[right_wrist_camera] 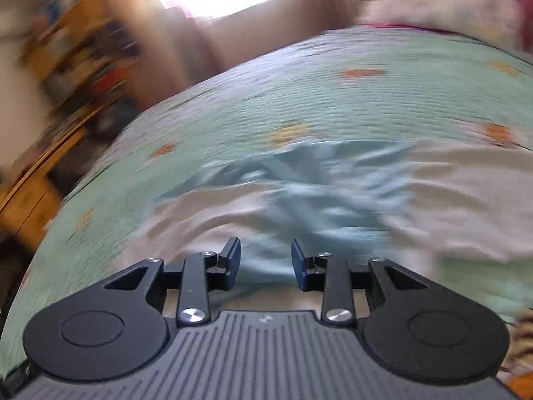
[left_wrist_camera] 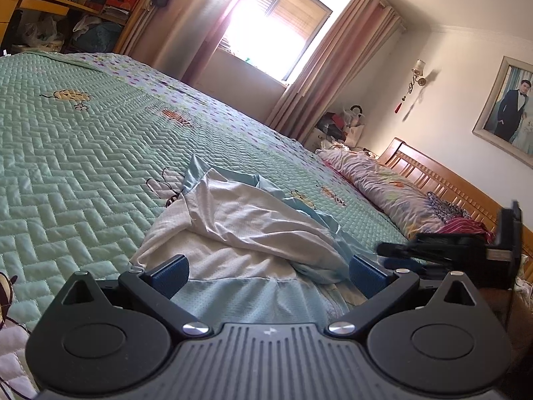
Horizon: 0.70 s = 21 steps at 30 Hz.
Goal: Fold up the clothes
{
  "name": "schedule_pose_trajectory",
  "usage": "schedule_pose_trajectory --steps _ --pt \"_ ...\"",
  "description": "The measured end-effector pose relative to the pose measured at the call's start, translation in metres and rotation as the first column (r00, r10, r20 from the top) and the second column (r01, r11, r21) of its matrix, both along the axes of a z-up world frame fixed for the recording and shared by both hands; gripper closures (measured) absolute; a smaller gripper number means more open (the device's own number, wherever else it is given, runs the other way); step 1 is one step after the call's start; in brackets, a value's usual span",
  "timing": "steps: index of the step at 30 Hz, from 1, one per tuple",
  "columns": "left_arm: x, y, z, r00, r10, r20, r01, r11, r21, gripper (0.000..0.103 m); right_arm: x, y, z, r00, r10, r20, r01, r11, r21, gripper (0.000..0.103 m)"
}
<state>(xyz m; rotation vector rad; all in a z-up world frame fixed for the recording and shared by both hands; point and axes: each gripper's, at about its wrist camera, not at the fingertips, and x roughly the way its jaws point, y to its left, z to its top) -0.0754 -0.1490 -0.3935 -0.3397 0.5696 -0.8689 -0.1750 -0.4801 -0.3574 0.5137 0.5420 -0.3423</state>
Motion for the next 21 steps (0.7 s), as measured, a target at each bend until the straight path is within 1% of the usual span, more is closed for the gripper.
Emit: schedule_pose_trajectory --steps 3,5,7,9,10,11,12,14,15,17,19,21 --pt "0.001 -0.001 0.000 1.000 -0.003 -0.002 0.003 1.000 0.001 0.001 0.034 0.017 -0.011 0.996 0.087 -0.002 -0.086 0.993 -0.078 0.067" --pt "0.001 0.000 0.000 1.000 -0.004 -0.001 0.004 1.000 0.001 0.001 0.050 0.021 -0.027 0.987 0.134 -0.089 -0.140 0.988 -0.068 0.066" --pt "0.001 0.002 0.001 1.000 -0.003 -0.002 0.003 1.000 -0.007 0.001 0.066 0.025 -0.044 0.967 0.180 -0.181 -0.192 0.980 -0.048 0.067" --pt "0.002 0.004 0.003 1.000 -0.003 -0.005 0.003 1.000 -0.020 0.001 0.057 0.036 -0.039 0.962 0.192 -0.195 -0.215 0.971 -0.102 0.067" --pt "0.002 0.004 0.003 1.000 -0.004 -0.005 0.004 1.000 -0.024 0.001 0.050 0.040 -0.032 0.965 0.194 -0.175 -0.218 0.968 -0.125 0.066" --pt "0.002 0.005 0.004 1.000 -0.005 -0.003 0.005 1.000 -0.026 0.001 0.044 0.045 -0.025 0.969 0.196 -0.153 -0.219 0.965 -0.147 0.063" --pt "0.001 0.005 0.004 1.000 -0.006 -0.002 0.006 1.000 -0.028 0.001 0.041 0.048 -0.016 0.973 0.195 -0.126 -0.216 0.959 -0.182 0.052" --pt "0.000 0.003 0.004 1.000 -0.006 0.004 0.006 1.000 -0.020 0.001 0.051 0.056 -0.007 0.975 0.199 -0.096 -0.218 0.940 -0.261 0.039" --pt "0.000 0.003 0.003 1.000 -0.005 0.005 0.005 1.000 -0.015 0.001 0.059 0.059 -0.003 0.975 0.205 -0.087 -0.222 0.928 -0.299 0.038" --pt "0.000 0.002 0.003 1.000 -0.002 0.003 0.002 1.000 -0.014 0.001 0.079 0.065 -0.007 0.963 0.247 -0.110 -0.269 0.914 -0.304 0.039" --pt "0.001 0.003 0.003 1.000 0.001 0.001 -0.001 1.000 -0.016 0.001 0.100 0.071 -0.026 0.921 0.322 -0.218 -0.373 0.890 -0.261 0.039" --pt "0.001 0.006 0.004 1.000 0.005 0.001 -0.005 1.000 -0.024 0.001 0.106 0.075 -0.040 0.894 0.331 -0.302 -0.405 0.886 -0.228 0.041"
